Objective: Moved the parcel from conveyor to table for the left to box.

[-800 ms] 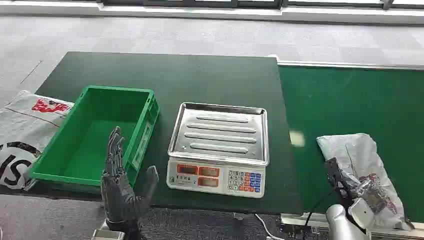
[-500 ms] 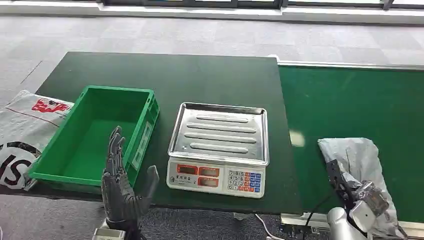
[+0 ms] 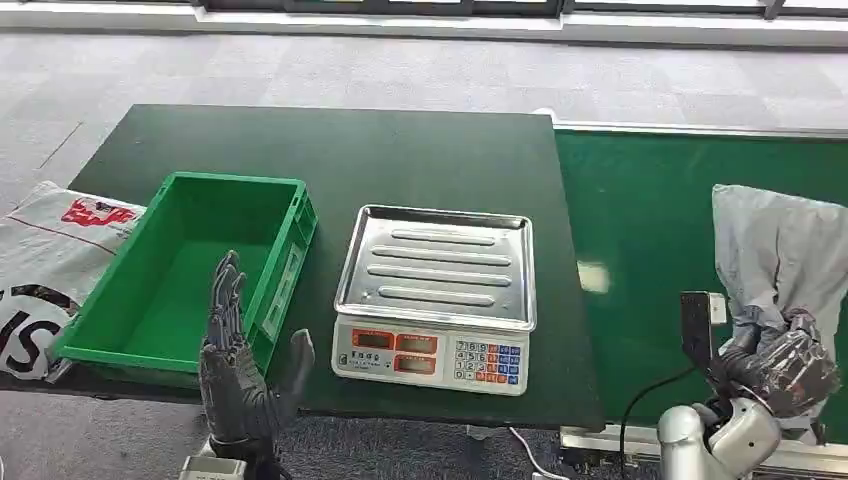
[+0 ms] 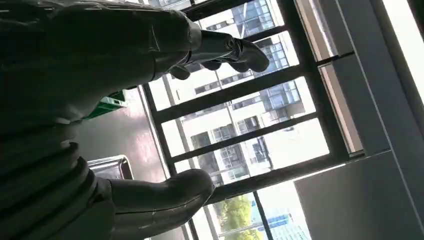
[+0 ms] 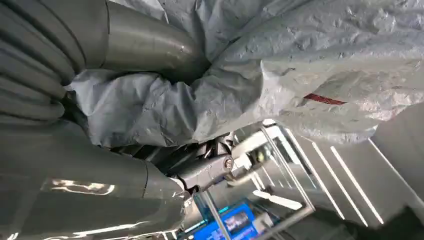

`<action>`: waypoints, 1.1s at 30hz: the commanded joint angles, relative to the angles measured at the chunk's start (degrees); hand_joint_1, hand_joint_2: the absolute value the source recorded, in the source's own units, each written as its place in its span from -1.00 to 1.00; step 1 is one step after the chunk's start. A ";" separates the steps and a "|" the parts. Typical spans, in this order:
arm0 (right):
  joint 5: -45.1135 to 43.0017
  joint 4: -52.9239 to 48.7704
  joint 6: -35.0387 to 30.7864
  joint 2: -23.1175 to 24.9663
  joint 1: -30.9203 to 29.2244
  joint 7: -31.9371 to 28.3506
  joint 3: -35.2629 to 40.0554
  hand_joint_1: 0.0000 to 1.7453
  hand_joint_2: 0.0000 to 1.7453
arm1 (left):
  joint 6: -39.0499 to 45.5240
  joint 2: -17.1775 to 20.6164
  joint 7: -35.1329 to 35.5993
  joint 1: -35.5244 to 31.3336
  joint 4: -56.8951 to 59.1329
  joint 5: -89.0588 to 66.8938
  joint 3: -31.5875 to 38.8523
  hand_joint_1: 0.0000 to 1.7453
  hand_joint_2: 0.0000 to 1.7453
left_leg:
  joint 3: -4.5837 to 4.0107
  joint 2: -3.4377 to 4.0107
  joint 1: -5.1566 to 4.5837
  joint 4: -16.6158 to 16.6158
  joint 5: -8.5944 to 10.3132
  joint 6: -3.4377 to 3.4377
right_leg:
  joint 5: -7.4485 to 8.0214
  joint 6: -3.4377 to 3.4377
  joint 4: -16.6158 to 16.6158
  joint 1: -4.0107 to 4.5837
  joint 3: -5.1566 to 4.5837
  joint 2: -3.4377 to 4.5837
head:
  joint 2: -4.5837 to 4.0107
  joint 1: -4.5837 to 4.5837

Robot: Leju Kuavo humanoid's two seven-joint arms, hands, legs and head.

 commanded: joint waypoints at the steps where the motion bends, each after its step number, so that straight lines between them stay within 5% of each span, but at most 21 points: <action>1: 5.01 -11.90 -0.63 5.64 -1.51 -0.84 16.81 1.00 1.00 | 0.14 0.91 -0.51 -2.22 3.60 0.56 0.51 -1.00 1.00 | 0.08 0.39 0.02 -0.05 -0.01 -0.03 | 0.10 -0.09 -0.04 0.03 -0.05 0.35 | 0.00 0.00; 14: 5.15 3.38 11.44 3.72 -6.18 -2.83 46.34 1.00 1.00 | -0.39 1.96 -1.18 -4.39 6.36 1.50 -1.36 -1.00 1.00 | 0.26 0.34 0.09 -0.15 0.03 -0.06 | 0.10 -0.09 -0.16 0.08 0.17 0.32 | -0.02 0.02; 33: 5.28 10.41 6.59 1.18 -6.48 0.08 49.58 1.00 1.00 | 1.96 2.97 -1.18 -7.23 10.69 2.00 -4.93 -1.00 1.00 | 0.16 -0.04 0.05 -0.10 0.07 -0.03 | 0.02 -0.05 -0.15 0.03 0.18 -0.04 | -0.02 0.00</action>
